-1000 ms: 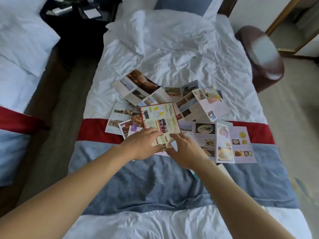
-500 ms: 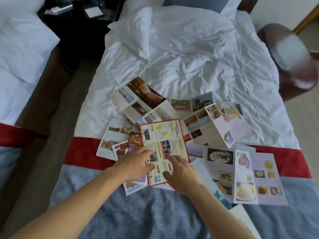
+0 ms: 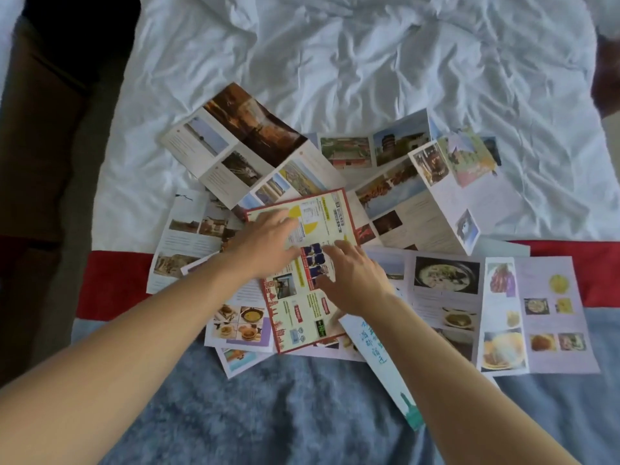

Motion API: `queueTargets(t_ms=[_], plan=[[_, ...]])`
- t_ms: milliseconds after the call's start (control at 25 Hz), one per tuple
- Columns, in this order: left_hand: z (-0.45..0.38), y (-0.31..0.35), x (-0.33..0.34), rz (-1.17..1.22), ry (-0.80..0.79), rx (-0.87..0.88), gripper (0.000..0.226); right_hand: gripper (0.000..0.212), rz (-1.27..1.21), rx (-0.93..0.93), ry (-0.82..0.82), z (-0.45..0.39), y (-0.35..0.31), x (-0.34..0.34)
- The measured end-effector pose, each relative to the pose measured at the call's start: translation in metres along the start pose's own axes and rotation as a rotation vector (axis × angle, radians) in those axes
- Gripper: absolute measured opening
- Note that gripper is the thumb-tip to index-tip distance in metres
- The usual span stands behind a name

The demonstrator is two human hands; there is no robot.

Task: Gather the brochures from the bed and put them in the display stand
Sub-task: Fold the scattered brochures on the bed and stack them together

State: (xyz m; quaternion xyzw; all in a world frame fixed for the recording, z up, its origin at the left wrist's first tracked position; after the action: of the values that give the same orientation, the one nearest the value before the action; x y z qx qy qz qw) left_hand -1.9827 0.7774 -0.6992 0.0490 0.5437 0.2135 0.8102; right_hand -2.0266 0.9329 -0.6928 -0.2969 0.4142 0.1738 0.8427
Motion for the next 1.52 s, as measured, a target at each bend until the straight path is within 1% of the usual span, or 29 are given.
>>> queueTargets(t_ms=[80,200,280,360,400,440,480,600,640,800,880,960,1000,1040,1120,1160,1200,1240,1360,1440,1520], plan=[[-0.015,-0.007,-0.003,-0.041,0.080,-0.010,0.066,0.056,0.004,0.001,-0.006,-0.009,0.005,0.009],[-0.025,-0.018,-0.003,-0.045,0.112,-0.030,0.068,0.064,-0.020,0.012,-0.063,-0.011,0.013,0.023],[-0.023,-0.021,-0.005,-0.041,0.152,-0.033,0.064,0.067,-0.036,0.009,-0.083,-0.008,0.016,0.027],[-0.018,-0.021,-0.012,0.007,0.239,-0.029,0.056,0.069,-0.042,0.007,-0.078,-0.008,0.015,0.024],[-0.016,-0.022,-0.014,0.023,0.267,-0.028,0.056,0.069,-0.047,0.011,-0.074,-0.007,0.015,0.021],[-0.016,-0.022,-0.015,0.030,0.263,-0.027,0.058,0.070,-0.051,0.019,-0.069,-0.006,0.016,0.017],[-0.018,-0.023,-0.013,0.032,0.225,-0.034,0.061,0.070,-0.056,0.029,-0.067,-0.004,0.018,0.014],[-0.024,-0.028,0.000,-0.036,0.067,-0.095,0.064,0.068,-0.059,0.056,-0.077,0.003,0.027,0.010],[-0.024,-0.028,0.002,-0.071,0.071,-0.109,0.059,0.067,-0.055,0.064,-0.081,0.005,0.030,0.011],[-0.011,-0.032,-0.010,-0.167,0.209,-0.088,0.019,0.070,-0.058,0.112,-0.096,0.006,0.043,0.015],[-0.002,-0.054,-0.022,-0.185,0.209,-0.172,0.016,0.071,-0.053,0.113,-0.092,0.002,0.040,0.014],[0.005,-0.079,-0.035,-0.153,0.153,-0.264,0.015,0.073,-0.040,0.099,-0.091,-0.004,0.030,0.011],[0.008,-0.086,-0.037,-0.127,0.085,-0.271,0.014,0.073,-0.036,0.095,-0.090,-0.007,0.025,0.009],[0.009,-0.089,-0.035,-0.084,-0.016,-0.240,0.015,0.073,-0.033,0.091,-0.091,-0.010,0.020,0.007],[0.015,-0.079,-0.023,0.057,-0.256,-0.146,0.027,0.071,-0.018,0.099,-0.101,-0.013,0.015,0.003],[0.020,-0.071,-0.018,0.127,-0.340,-0.129,0.038,0.071,-0.006,0.109,-0.116,-0.013,0.014,0.003],[0.023,-0.064,-0.014,0.175,-0.365,-0.129,0.050,0.070,0.009,0.120,-0.136,-0.012,0.015,0.003],[0.023,-0.061,-0.012,0.187,-0.331,-0.144,0.057,0.069,0.024,0.130,-0.154,-0.011,0.017,0.004],[0.014,-0.052,-0.001,0.099,-0.140,-0.146,0.050,0.060,0.040,0.158,-0.175,-0.008,0.022,0.007],[0.008,-0.039,0.014,0.082,-0.109,-0.126,0.051,0.054,0.003,0.181,-0.182,-0.007,0.024,0.012],[0.005,-0.030,0.026,0.054,-0.069,-0.148,0.052,0.051,-0.050,0.199,-0.177,-0.007,0.025,0.018]])
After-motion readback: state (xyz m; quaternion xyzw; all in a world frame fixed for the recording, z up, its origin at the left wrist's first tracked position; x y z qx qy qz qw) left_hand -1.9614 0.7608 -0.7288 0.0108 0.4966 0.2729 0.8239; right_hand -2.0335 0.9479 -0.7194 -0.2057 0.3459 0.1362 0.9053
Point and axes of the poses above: each hand's wrist, its own z-axis away from the middle knuckle, its own x-axis out of the palm, y = z × x, the point moved 8 cm from there along -z, towards the middle knuckle, and after that the axes turned 2 degrees about x, right-handed, at the moved point
